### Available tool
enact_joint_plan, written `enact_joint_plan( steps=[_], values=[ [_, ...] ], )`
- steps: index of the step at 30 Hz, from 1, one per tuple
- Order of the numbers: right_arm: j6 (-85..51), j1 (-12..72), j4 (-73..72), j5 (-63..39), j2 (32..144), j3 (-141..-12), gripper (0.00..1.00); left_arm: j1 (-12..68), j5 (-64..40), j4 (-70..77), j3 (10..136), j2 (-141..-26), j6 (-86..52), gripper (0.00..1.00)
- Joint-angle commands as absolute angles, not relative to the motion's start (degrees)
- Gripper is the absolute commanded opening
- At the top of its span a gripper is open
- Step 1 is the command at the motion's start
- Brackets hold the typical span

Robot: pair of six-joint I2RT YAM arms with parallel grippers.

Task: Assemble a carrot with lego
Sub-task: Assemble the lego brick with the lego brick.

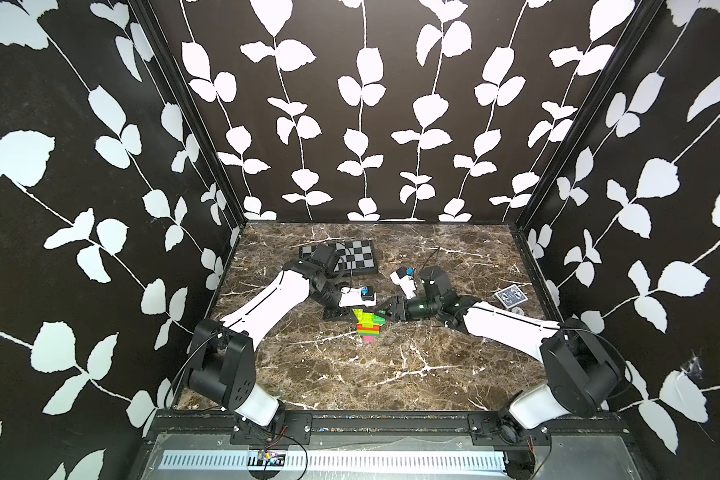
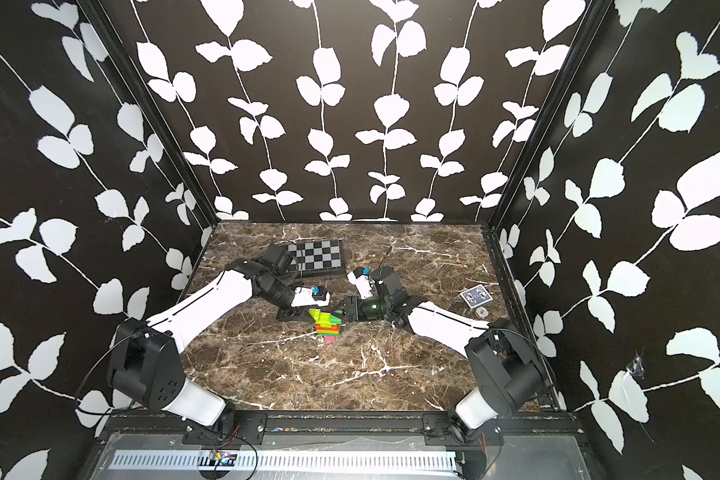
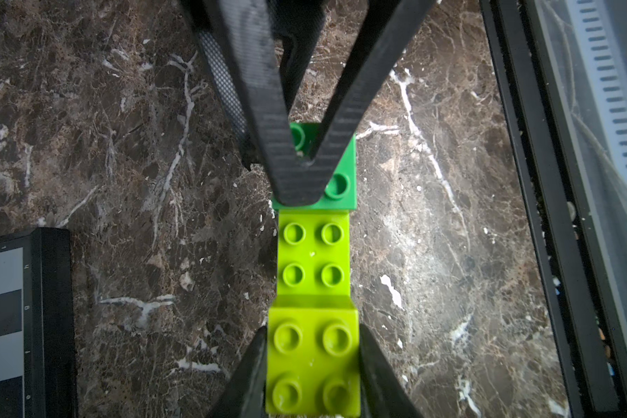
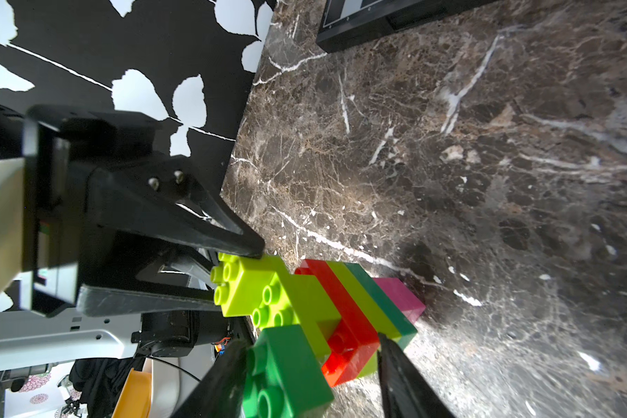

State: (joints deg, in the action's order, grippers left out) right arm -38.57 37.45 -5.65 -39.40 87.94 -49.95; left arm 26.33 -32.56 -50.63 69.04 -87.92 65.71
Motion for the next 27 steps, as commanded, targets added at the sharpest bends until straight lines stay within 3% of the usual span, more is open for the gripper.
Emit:
enact_joint_plan(
  steps=[1, 15, 20, 27],
  values=[
    [-36.4, 37.19, -1.64, -37.98, 86.47, -52.2, 0.64, 26.6, -31.87, -52.81, 68.13, -85.9, 64.47, 0.29],
    [-27.87, 35.08, 5.96, -35.28, 79.52, -54.95, 0.82, 26.58, -35.95, -52.23, 67.65, -82.46, 63.34, 0.57],
    [-14.49, 36.26, 7.8, -32.61, 77.72, -55.4, 0.87, 26.2, -37.76, -52.62, 68.55, -80.92, 61.03, 0.65],
    [6.23, 39.71, -3.84, -28.91, 77.71, -49.2, 0.94, 19.43, -42.01, -40.84, 68.52, -74.77, 41.73, 0.65]
  ],
)
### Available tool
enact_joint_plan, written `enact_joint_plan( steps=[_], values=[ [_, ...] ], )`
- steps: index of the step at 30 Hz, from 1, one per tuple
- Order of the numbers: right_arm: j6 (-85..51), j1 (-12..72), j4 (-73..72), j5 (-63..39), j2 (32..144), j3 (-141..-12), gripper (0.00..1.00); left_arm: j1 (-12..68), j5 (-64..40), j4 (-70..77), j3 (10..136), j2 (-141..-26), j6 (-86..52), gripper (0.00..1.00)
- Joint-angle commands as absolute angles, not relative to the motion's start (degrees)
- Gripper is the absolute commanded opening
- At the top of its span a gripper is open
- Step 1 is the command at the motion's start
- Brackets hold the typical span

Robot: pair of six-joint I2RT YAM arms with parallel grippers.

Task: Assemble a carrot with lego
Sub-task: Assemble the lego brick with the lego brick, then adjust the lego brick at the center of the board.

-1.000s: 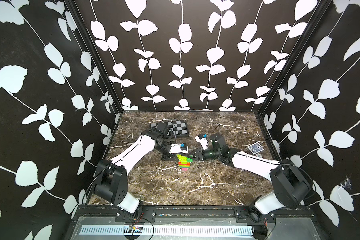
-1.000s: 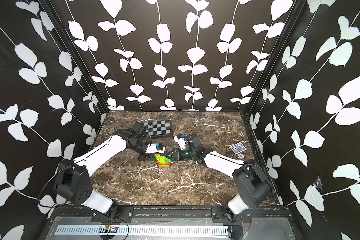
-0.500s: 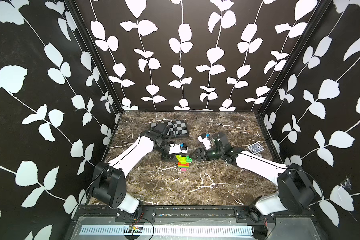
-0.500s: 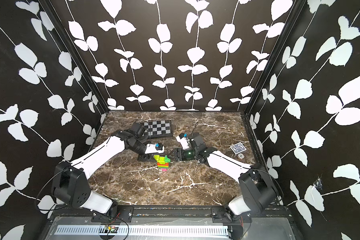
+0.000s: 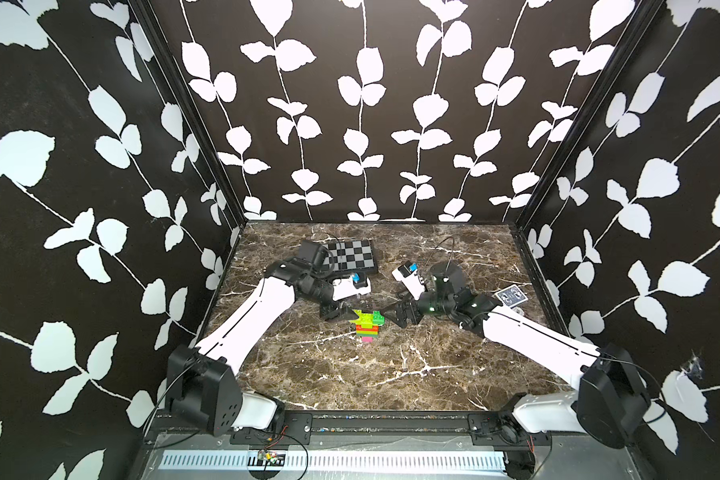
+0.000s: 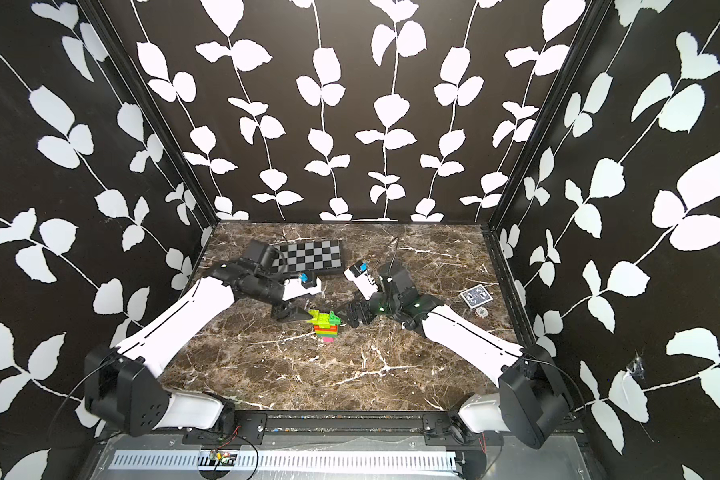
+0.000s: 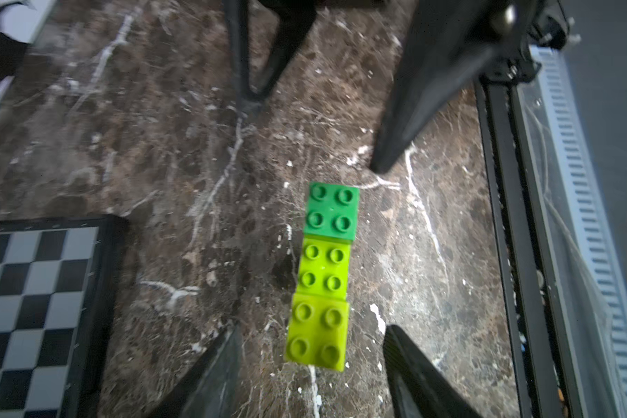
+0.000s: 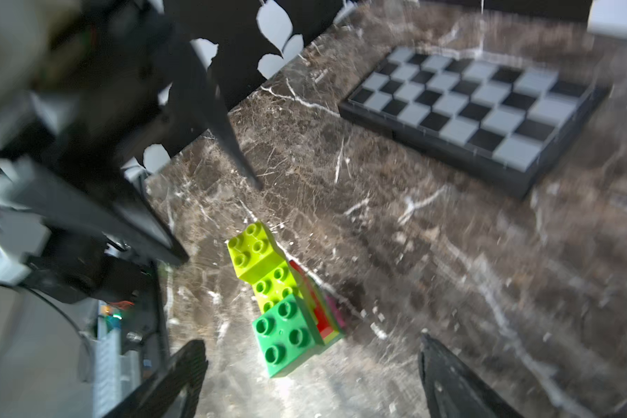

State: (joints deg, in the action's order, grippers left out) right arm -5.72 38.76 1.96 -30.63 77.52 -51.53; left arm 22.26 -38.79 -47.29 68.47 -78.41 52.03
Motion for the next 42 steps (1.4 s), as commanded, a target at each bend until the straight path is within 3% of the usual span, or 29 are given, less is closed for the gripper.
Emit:
enact_joint_plan(
  steps=[1, 9, 14, 26, 42],
  values=[
    [8.23, 40.27, -4.07, -28.84, 78.89, -49.84, 0.96, 18.03, -41.67, -37.89, 67.85, -73.75, 37.9, 0.65],
    [15.51, 42.93, -2.94, -34.18, 88.33, -55.83, 0.99, 14.66, -42.0, -32.34, 64.63, -69.76, 31.89, 0.65],
    [15.06, 44.95, -5.59, -34.29, 91.31, -55.62, 0.95, 14.33, -41.6, -32.43, 64.23, -69.79, 32.26, 0.65],
    [13.8, 45.7, -8.69, -35.46, 96.29, -56.25, 0.57, 14.0, -41.83, -32.5, 63.79, -70.65, 32.91, 0.64],
    [4.59, 44.23, -11.21, -36.64, 90.07, -50.97, 0.28, 13.97, -42.92, -31.11, 63.36, -71.21, 29.34, 0.63]
  ],
)
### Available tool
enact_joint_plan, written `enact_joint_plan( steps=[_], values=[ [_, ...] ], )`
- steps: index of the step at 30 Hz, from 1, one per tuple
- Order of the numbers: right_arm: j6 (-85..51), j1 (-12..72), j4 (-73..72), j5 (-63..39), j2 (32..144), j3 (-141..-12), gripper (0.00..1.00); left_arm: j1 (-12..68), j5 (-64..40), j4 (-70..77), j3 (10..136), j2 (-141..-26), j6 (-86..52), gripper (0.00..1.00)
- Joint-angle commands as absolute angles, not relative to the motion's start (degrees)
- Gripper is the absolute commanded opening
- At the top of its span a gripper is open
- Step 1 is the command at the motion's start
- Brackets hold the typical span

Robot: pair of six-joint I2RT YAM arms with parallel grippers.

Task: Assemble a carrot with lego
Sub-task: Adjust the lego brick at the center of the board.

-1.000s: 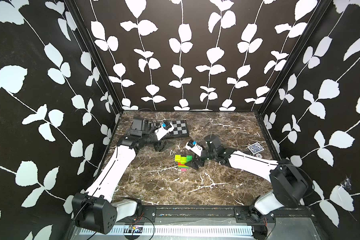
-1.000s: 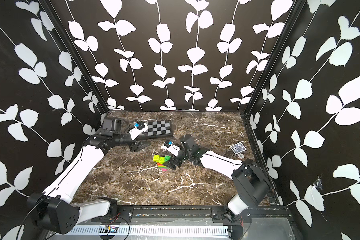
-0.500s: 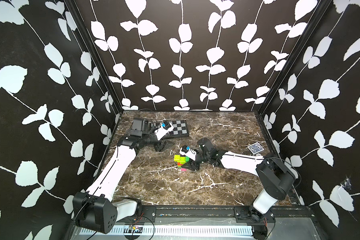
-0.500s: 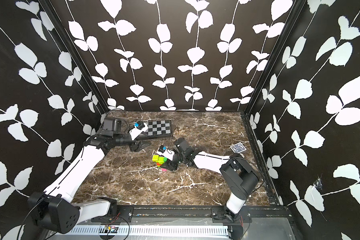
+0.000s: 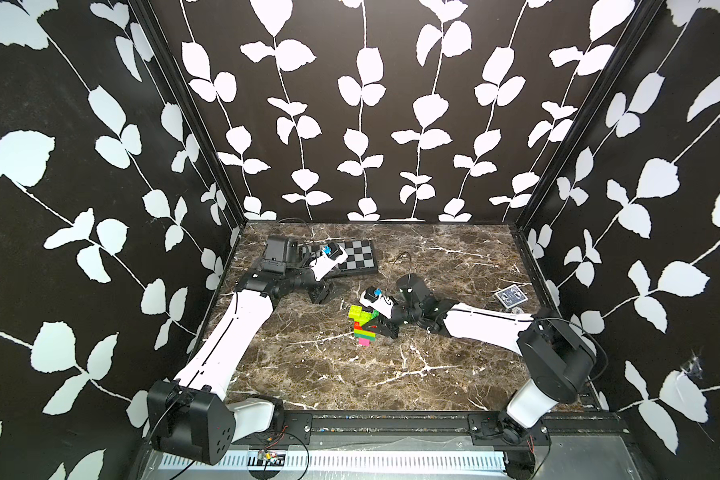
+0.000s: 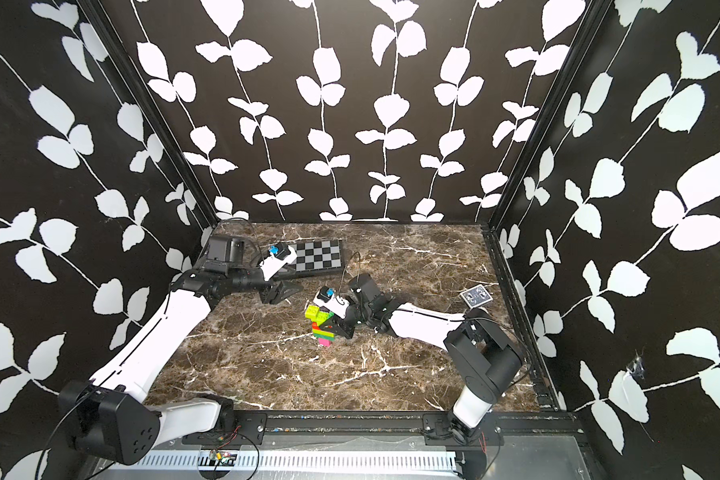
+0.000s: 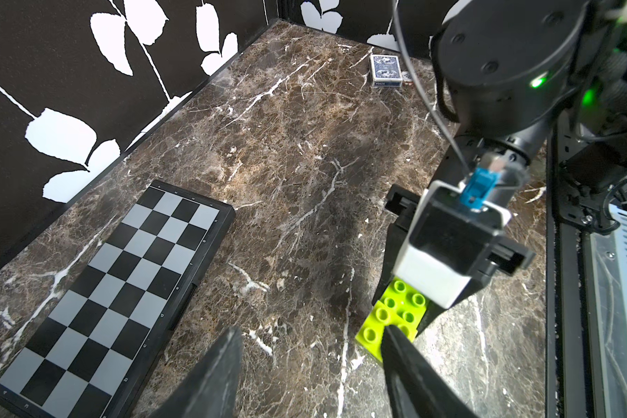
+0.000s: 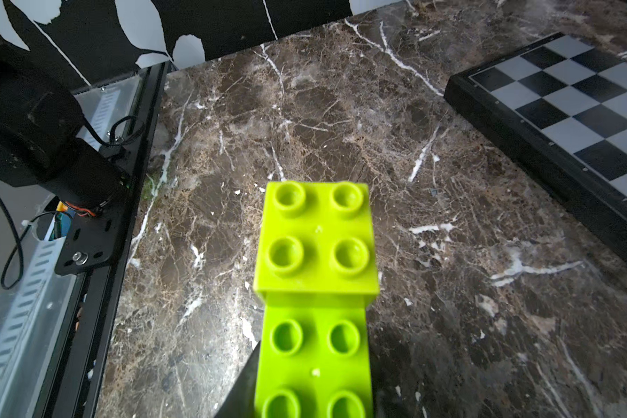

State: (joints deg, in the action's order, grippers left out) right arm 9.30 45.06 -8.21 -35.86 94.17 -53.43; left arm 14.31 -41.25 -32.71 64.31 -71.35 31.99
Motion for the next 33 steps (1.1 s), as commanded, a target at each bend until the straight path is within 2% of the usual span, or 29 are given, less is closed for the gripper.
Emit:
enact_joint_plan(
  steps=[1, 7, 11, 14, 20, 27, 33],
  values=[
    [1.42, 43.27, -12.36, -37.0, 89.3, -49.88, 0.27, 13.96, -43.32, -30.27, 63.29, -71.36, 27.46, 0.63],
    [-24.27, 33.05, -19.99, -39.76, 86.49, -41.64, 0.26, 13.97, -45.3, -17.41, 57.26, -70.71, 7.96, 0.6],
    [-37.81, 28.49, -21.76, -42.85, 88.0, -39.32, 0.28, 14.11, -46.64, -8.6, 53.53, -70.81, -0.41, 0.59],
    [-40.97, 28.29, -15.95, -43.38, 89.64, -41.33, 0.29, 14.97, -46.74, -7.0, 53.28, -71.91, -1.91, 0.59],
    [-51.48, 26.29, -15.75, -49.68, 96.85, -43.43, 0.34, 18.89, -45.58, -7.65, 53.62, -74.77, -1.93, 0.59],
    [-52.33, 25.56, -9.95, -51.2, 101.65, -46.74, 0.36, 22.51, -44.84, -5.48, 53.51, -77.14, -3.04, 0.59],
    [-52.09, 24.09, -4.84, -50.71, 103.66, -48.58, 0.43, 23.69, -45.45, -3.2, 53.2, -78.4, -4.56, 0.59]
  ],
)
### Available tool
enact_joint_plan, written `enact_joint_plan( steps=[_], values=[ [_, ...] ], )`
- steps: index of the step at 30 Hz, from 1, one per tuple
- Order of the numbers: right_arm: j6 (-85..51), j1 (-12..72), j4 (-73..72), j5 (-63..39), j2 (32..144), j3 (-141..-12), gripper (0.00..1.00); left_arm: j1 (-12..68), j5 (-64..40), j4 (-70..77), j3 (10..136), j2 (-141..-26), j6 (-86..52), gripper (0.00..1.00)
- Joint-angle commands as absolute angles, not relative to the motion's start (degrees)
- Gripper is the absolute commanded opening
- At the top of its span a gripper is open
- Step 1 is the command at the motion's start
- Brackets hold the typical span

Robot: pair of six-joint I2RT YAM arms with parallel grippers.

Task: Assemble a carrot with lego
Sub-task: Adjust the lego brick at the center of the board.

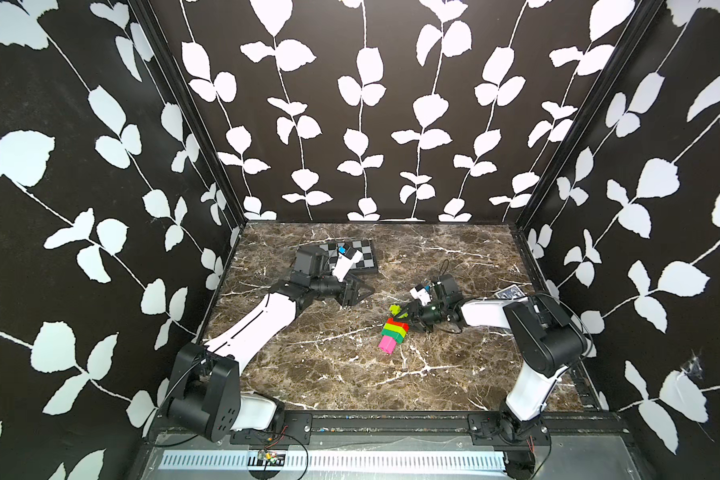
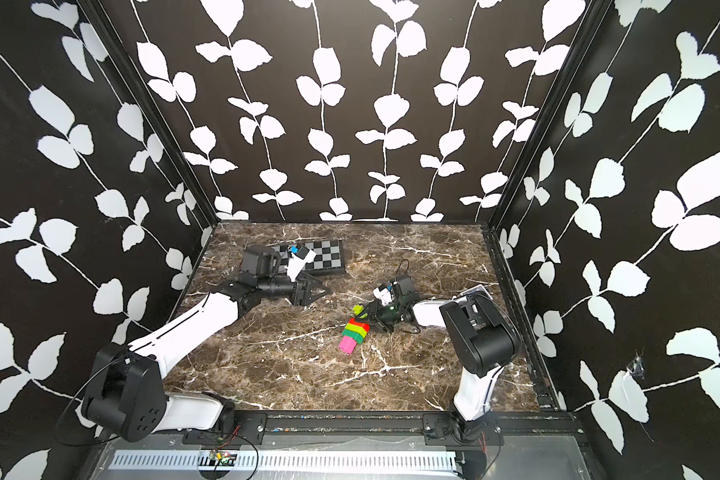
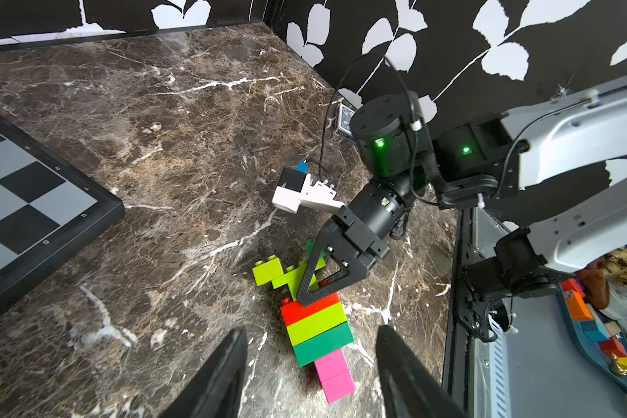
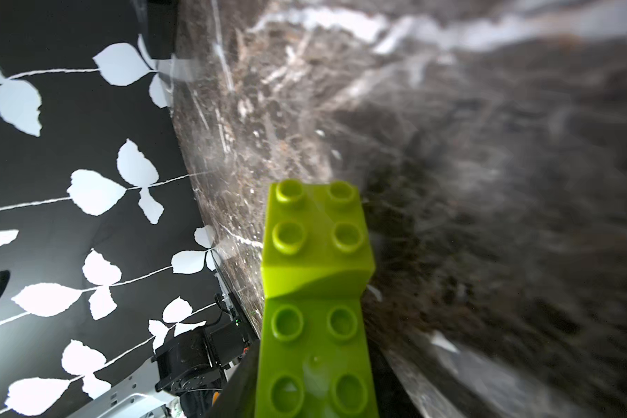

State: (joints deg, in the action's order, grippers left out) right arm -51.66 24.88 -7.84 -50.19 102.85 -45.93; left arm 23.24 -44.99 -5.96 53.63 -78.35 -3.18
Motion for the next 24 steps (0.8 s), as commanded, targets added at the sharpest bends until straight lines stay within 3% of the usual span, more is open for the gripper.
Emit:
enact_joint_plan(
  steps=[1, 13, 20, 24],
  values=[
    [-52.04, 24.0, -4.04, -50.54, 103.83, -49.06, 0.45, 23.79, -45.66, -2.55, 52.95, -78.53, -4.87, 0.59],
    [-48.26, 20.8, 7.11, -45.0, 99.48, -49.42, 0.75, 23.99, -46.2, -0.66, 51.77, -79.01, -5.1, 0.59],
    [-42.11, 18.25, 16.73, -39.87, 94.83, -49.93, 0.79, 23.99, -41.21, -1.88, 52.25, -77.49, -4.41, 0.59],
    [-37.27, 17.15, 21.69, -33.06, 88.58, -51.79, 0.8, 24.04, -28.81, -4.17, 53.45, -74.52, -3.86, 0.61]
  ],
)
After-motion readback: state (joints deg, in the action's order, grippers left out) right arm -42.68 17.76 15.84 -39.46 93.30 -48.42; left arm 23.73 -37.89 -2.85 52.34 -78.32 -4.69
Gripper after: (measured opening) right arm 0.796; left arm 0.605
